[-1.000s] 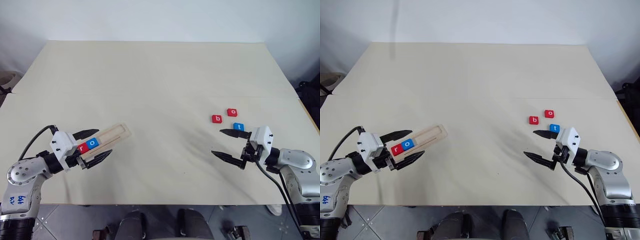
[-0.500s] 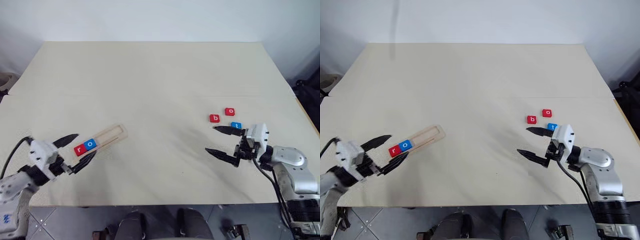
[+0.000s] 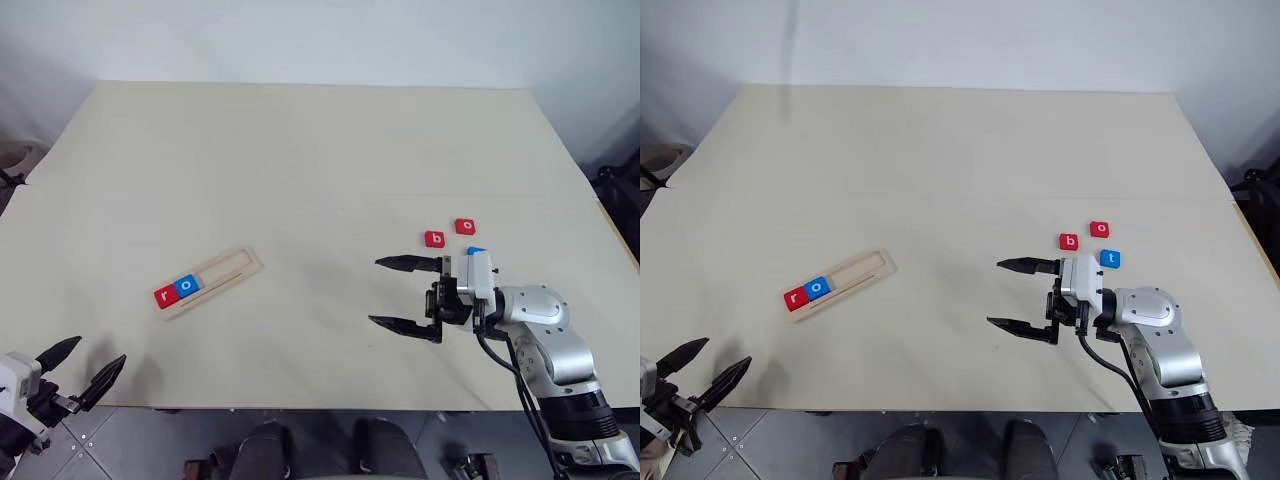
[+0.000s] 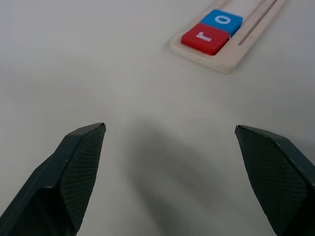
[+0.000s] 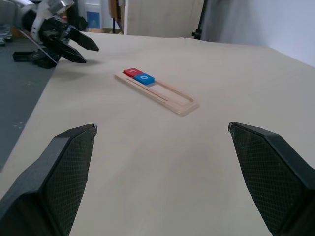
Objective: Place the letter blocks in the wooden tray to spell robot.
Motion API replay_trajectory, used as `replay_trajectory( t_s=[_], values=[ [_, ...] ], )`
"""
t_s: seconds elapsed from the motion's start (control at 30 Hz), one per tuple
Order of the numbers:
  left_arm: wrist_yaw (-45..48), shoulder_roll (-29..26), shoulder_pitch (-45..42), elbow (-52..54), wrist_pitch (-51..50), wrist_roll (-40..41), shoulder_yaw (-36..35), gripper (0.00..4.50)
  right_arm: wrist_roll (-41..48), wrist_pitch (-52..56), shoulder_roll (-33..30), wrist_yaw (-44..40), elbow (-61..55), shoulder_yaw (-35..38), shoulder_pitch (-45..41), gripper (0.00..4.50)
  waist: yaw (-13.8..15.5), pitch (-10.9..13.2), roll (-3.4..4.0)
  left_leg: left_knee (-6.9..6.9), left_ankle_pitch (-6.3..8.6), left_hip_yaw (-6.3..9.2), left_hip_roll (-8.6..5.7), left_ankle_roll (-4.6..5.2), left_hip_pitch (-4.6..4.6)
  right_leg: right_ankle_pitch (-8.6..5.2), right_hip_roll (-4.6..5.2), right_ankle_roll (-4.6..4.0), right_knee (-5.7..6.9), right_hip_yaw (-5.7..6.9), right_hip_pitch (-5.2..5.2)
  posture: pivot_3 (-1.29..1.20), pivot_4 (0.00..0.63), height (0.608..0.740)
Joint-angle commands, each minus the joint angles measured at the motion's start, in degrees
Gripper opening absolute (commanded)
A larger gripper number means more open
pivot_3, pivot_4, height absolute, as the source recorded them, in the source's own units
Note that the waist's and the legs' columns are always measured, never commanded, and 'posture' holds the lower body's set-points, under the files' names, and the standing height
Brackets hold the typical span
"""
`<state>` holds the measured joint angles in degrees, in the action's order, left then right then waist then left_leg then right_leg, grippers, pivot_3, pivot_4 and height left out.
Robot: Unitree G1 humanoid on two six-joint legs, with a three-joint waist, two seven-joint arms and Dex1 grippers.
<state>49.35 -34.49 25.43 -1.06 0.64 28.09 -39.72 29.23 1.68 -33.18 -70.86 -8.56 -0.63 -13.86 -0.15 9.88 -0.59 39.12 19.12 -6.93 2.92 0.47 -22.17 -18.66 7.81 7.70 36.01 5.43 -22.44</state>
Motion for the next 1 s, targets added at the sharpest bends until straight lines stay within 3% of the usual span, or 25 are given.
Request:
replay_trajectory(
  t_s=[0.03,0.3,0.53,0.7,1.0],
  values=[
    [2.0,-2.0,-0.7,-0.5,-0.3,1.9,-1.4,4.50,2.6,1.5,-1.4,-1.3,-2.5,1.4,0.2,4.48,-0.1,0.0,0.00,0.00,0.00,-0.01,0.00,0.00,0.00,0.00,0.00,0.00,0.00,0.00,0.00,0.00,0.150,0.740],
    [5.7,-7.7,-7.7,-2.3,-2.6,1.2,2.0,4.50,3.0,3.2,-2.7,-1.0,-2.5,2.5,0.3,4.48,-0.1,0.0,0.00,0.00,0.00,-0.04,-0.04,-0.02,0.00,-0.01,-0.05,-0.03,0.05,0.01,-0.02,0.00,0.150,0.740],
    [11.9,-15.4,-16.6,-10.4,-1.6,-4.4,10.8,4.50,2.8,4.1,-3.1,-0.5,-2.4,2.9,-0.6,4.48,-0.1,0.0,0.04,-0.01,0.00,-0.11,-0.12,-0.03,0.01,-0.01,-0.08,-0.03,0.10,0.02,-0.03,0.00,0.150,0.740],
    [12.9,-15.3,-23.8,-16.8,-0.4,-7.1,16.4,4.50,3.1,5.1,-3.0,0.7,-4.0,2.9,-0.5,4.48,-0.2,0.0,0.04,-0.02,0.01,-0.17,-0.11,-0.04,-0.01,-0.01,-0.11,-0.03,0.26,0.02,-0.08,0.00,0.150,0.740],
    [15.0,-15.0,-28.0,-21.5,1.4,-8.5,20.7,4.50,3.3,6.1,-3.1,2.5,-6.0,3.5,0.7,4.48,-0.1,0.0,0.02,0.00,0.01,-0.21,-0.10,-0.05,-0.02,-0.01,-0.12,-0.03,0.36,0.03,-0.14,0.00,0.150,0.740]
  ],
)
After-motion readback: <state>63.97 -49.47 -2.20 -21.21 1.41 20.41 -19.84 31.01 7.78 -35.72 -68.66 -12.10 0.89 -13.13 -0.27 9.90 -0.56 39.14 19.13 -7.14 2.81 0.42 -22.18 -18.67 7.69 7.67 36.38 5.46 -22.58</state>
